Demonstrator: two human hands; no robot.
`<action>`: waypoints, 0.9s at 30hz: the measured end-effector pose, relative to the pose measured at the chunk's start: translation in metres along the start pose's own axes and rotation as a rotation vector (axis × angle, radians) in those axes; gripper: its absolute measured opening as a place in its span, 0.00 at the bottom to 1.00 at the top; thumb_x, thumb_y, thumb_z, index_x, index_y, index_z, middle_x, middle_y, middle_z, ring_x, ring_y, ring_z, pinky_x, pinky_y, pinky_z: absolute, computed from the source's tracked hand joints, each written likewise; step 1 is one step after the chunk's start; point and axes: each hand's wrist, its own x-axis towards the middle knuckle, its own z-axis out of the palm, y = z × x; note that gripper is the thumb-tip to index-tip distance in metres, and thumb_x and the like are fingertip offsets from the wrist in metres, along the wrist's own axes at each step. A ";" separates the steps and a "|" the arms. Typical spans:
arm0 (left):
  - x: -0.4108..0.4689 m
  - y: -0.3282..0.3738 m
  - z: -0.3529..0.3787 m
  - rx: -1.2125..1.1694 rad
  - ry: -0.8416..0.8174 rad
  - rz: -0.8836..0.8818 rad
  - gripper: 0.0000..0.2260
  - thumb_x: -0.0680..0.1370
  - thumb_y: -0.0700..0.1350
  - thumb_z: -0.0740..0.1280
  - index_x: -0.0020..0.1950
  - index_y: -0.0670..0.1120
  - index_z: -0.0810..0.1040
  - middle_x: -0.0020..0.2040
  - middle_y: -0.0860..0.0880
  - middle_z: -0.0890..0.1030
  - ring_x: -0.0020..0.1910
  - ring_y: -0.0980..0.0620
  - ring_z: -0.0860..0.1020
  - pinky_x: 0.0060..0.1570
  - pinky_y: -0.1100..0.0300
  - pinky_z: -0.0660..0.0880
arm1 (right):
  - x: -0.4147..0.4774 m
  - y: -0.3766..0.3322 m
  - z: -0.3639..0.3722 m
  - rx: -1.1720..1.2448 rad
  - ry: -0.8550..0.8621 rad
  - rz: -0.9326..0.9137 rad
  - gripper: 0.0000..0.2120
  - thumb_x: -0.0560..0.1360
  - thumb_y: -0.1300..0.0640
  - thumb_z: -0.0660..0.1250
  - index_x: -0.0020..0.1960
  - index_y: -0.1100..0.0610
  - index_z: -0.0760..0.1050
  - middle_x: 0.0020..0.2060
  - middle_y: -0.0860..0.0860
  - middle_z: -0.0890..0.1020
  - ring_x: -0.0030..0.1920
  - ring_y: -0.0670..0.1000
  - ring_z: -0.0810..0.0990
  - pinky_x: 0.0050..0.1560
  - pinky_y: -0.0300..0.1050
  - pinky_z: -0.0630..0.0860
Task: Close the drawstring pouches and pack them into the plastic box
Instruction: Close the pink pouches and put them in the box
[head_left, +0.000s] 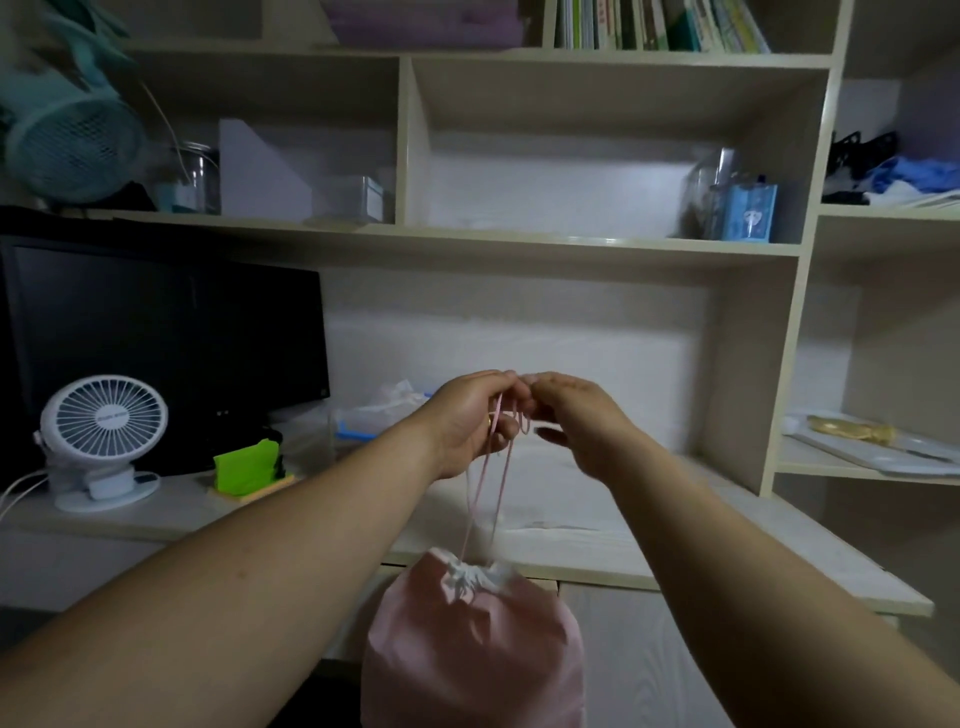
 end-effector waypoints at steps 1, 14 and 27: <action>0.002 -0.001 -0.002 -0.013 0.037 -0.010 0.12 0.85 0.47 0.60 0.44 0.47 0.78 0.39 0.48 0.81 0.27 0.54 0.71 0.27 0.63 0.65 | -0.003 0.009 -0.001 0.027 0.024 0.034 0.11 0.82 0.51 0.66 0.59 0.55 0.81 0.53 0.55 0.85 0.54 0.55 0.84 0.53 0.50 0.78; 0.016 -0.006 -0.015 -0.248 0.260 -0.029 0.11 0.85 0.45 0.60 0.46 0.43 0.76 0.34 0.49 0.75 0.28 0.54 0.69 0.24 0.65 0.63 | -0.069 0.102 0.030 -0.016 -0.222 0.080 0.08 0.83 0.59 0.66 0.58 0.60 0.81 0.50 0.56 0.88 0.52 0.52 0.86 0.56 0.46 0.80; 0.021 -0.010 -0.023 -0.091 0.273 0.027 0.12 0.85 0.45 0.60 0.49 0.42 0.81 0.44 0.46 0.78 0.35 0.52 0.75 0.31 0.62 0.70 | -0.070 0.102 0.042 0.041 -0.255 0.090 0.10 0.81 0.59 0.69 0.49 0.67 0.82 0.43 0.59 0.86 0.42 0.51 0.82 0.48 0.42 0.78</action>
